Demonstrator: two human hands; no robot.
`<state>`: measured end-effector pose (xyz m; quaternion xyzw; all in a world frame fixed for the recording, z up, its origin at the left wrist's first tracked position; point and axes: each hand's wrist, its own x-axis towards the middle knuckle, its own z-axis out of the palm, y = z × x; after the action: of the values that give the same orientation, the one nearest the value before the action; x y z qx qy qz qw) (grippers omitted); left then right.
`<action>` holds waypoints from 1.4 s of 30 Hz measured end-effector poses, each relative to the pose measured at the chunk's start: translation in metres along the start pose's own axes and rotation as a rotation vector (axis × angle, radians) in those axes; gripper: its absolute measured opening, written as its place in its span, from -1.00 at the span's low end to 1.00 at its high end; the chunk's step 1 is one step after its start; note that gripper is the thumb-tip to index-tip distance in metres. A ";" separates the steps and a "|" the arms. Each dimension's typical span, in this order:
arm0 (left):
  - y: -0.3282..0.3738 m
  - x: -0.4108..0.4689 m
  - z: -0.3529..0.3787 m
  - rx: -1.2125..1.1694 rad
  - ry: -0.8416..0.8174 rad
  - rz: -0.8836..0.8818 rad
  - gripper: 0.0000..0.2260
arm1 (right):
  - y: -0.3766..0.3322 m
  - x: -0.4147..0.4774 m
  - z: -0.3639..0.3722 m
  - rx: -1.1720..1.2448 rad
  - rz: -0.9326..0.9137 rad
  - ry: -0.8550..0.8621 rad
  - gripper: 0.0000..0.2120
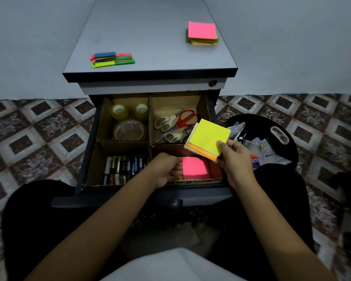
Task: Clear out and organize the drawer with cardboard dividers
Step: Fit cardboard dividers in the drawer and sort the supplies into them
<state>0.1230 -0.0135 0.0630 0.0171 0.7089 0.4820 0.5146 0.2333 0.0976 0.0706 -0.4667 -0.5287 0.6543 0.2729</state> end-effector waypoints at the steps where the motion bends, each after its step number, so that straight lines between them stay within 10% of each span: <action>1: 0.000 0.000 -0.001 -0.006 0.002 0.004 -0.79 | -0.001 -0.001 -0.001 -0.001 0.001 -0.013 -0.90; 10: 0.008 -0.021 -0.017 -0.381 -0.061 0.175 -0.80 | -0.005 -0.020 0.003 0.014 0.133 -0.343 -0.82; 33: -0.004 -0.043 -0.057 -0.341 0.002 0.290 -0.89 | -0.013 -0.026 0.030 -0.202 0.068 -0.319 -0.86; 42: -0.001 -0.040 -0.086 -0.321 0.307 0.342 -0.91 | -0.040 -0.014 -0.006 -0.371 0.075 -0.331 -0.85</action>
<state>0.0775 -0.0921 0.0914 -0.0183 0.6801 0.6649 0.3084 0.2387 0.0997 0.1127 -0.4144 -0.6595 0.6235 0.0677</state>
